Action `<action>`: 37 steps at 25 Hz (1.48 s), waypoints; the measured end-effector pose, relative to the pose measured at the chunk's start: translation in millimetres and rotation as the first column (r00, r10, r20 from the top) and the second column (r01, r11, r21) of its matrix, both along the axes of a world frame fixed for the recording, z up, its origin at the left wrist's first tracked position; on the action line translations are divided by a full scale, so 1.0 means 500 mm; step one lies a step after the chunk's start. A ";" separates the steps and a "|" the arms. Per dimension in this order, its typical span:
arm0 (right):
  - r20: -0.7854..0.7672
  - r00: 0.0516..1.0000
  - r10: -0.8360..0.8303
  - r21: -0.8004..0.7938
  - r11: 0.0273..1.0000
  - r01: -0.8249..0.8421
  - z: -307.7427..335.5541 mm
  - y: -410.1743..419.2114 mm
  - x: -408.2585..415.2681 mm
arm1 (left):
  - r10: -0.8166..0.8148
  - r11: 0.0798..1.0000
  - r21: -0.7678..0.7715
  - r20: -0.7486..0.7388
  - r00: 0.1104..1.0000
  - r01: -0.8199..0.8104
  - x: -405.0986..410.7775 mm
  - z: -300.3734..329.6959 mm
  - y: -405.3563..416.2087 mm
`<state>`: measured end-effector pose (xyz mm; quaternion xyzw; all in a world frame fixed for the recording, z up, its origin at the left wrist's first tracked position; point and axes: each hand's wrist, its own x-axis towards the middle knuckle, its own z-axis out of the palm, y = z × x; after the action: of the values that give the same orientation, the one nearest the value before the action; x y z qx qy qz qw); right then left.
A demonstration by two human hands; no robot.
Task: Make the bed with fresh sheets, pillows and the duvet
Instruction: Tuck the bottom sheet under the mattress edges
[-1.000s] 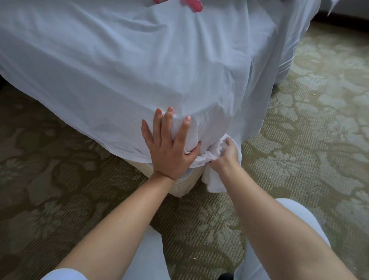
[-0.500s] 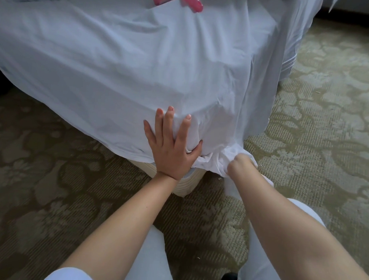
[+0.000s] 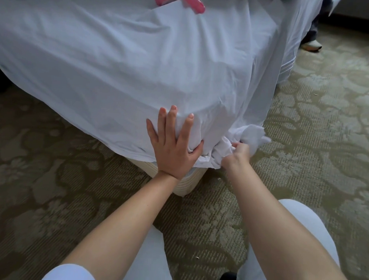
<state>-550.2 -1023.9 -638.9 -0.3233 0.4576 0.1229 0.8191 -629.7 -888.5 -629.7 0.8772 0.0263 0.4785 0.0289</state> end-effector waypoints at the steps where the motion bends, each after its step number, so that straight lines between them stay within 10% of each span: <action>1: 0.011 1.000 -0.010 0.024 1.000 0.009 0.012 0.001 -0.013 | -0.004 1.000 0.001 0.001 1.000 0.004 0.000 -0.001 0.001; 5: 0.246 0.966 -0.082 0.116 0.992 0.055 0.033 0.020 -0.031 | -0.012 1.000 0.013 0.019 1.000 0.011 0.001 -0.008 0.004; 8: 0.311 0.935 0.169 -0.206 0.973 -0.107 0.036 0.026 -0.040 | -0.012 1.000 0.015 0.020 1.000 0.011 0.001 -0.009 0.003; 11: 0.209 0.882 0.422 -0.701 0.694 -0.166 0.005 0.018 -0.043 | -0.012 1.000 0.029 0.021 1.000 0.012 0.000 -0.008 0.004; 15: 0.146 0.844 0.516 -0.816 0.545 -0.191 -0.036 0.017 -0.056 | -0.023 0.999 0.025 0.042 0.999 0.022 0.003 -0.010 0.008; 21: 0.052 0.998 0.027 -0.440 0.898 -0.002 -0.040 -0.003 -0.048 | -0.019 1.000 0.019 0.038 0.999 0.018 0.003 -0.008 0.006; 27: -0.060 0.861 0.505 -0.309 0.811 -0.497 -0.056 0.032 -0.062 | -0.009 1.000 0.016 0.026 1.000 0.009 0.002 -0.007 0.001; 31: -0.056 0.741 0.669 -0.505 0.622 -0.599 -0.045 0.015 -0.044 | -0.004 0.999 0.039 0.035 0.999 0.003 0.002 -0.009 0.006; 37: 0.270 0.896 0.353 -0.011 0.931 -0.364 -0.057 0.000 -0.045 | -0.012 0.999 0.054 0.077 0.997 0.008 0.010 -0.015 0.010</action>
<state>-572.6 -1023.9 -667.5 -0.3994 0.2729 0.2359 0.8428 -624.8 -883.4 -637.2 0.8585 0.0080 0.5126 0.0087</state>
